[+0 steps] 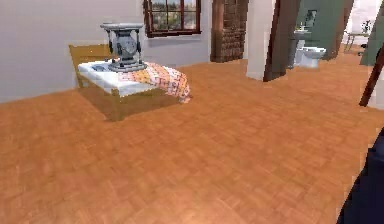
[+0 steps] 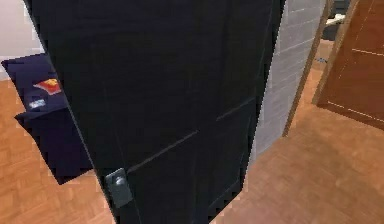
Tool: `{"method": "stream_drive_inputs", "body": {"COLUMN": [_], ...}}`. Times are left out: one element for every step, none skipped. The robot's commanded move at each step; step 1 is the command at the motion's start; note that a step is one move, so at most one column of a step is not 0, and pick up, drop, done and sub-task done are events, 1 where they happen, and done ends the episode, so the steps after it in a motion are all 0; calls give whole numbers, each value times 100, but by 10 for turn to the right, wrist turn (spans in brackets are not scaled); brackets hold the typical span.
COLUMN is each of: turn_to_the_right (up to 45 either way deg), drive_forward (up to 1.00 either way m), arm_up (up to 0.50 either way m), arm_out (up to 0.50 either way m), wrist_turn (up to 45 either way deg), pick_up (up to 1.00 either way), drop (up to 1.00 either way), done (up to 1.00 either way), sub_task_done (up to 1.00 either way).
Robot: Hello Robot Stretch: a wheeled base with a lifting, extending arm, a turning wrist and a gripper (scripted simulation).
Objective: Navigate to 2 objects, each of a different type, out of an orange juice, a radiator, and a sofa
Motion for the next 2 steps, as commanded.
{"method": "stream_drive_inputs", "body": {"turn_to_the_right": [0,300], "drive_forward": [35,0], "arm_up": [0,0], "arm_out": [0,0], "wrist_turn": [0,0], "pick_up": [0,0], "drop": [0,0], "done": [0,0], "sub_task_done": [0,0]}}
